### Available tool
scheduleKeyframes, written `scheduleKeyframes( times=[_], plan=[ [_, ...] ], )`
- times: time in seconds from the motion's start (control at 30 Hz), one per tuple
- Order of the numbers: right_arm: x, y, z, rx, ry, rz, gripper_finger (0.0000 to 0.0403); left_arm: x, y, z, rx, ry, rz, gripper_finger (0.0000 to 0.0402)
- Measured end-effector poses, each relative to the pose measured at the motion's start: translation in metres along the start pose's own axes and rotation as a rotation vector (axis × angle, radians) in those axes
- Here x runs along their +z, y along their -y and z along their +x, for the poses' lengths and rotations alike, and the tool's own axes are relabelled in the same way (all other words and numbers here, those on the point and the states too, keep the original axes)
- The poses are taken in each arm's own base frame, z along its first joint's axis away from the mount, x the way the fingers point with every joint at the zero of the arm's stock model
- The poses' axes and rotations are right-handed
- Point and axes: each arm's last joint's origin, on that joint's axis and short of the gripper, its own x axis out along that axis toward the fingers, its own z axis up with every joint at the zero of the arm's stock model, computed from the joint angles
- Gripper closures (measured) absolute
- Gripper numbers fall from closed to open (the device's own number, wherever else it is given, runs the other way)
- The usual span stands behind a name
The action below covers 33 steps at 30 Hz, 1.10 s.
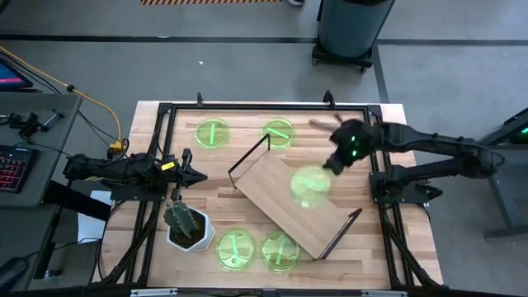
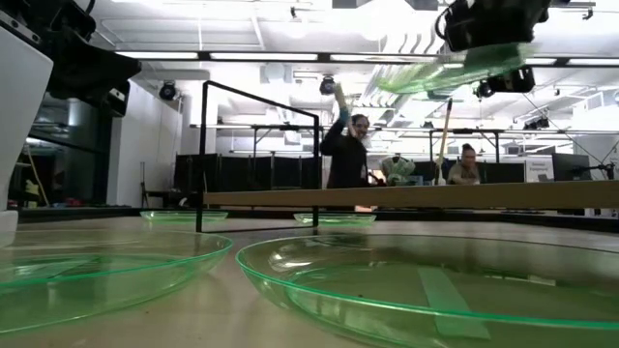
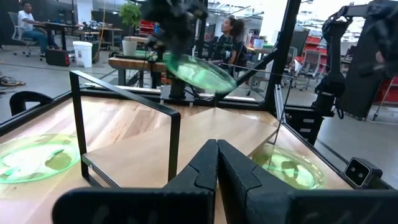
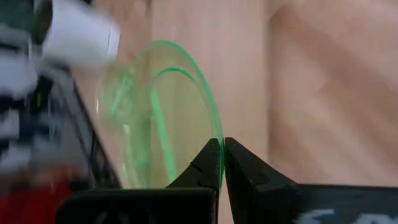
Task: Place and stack plates onto a shelf
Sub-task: Put the top right transparent green plate on the shelf
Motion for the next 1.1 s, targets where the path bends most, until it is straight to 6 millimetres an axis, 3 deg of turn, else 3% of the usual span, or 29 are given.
scheduleKeyframes(
  times=[0.23, 0.57, 0.8, 1.1],
  plan=[
    [-0.020, -0.020, 0.045, -0.060, -0.214, -0.119, 0.0403, 0.000, 0.000, 0.000, 0.000, 0.000, 0.000, 0.0401],
    [-0.025, -0.015, 0.101, -0.214, -0.359, -0.192, 0.0403, 0.000, 0.000, 0.000, 0.000, 0.000, 0.000, 0.0401],
    [-0.026, -0.010, 0.113, -0.262, -0.405, -0.175, 0.0403, 0.000, 0.000, 0.000, 0.000, 0.000, 0.000, 0.0401],
    [-0.029, -0.008, 0.111, -0.278, -0.438, -0.136, 0.0402, 0.000, 0.000, 0.000, 0.000, 0.000, 0.000, 0.0401]
  ],
)
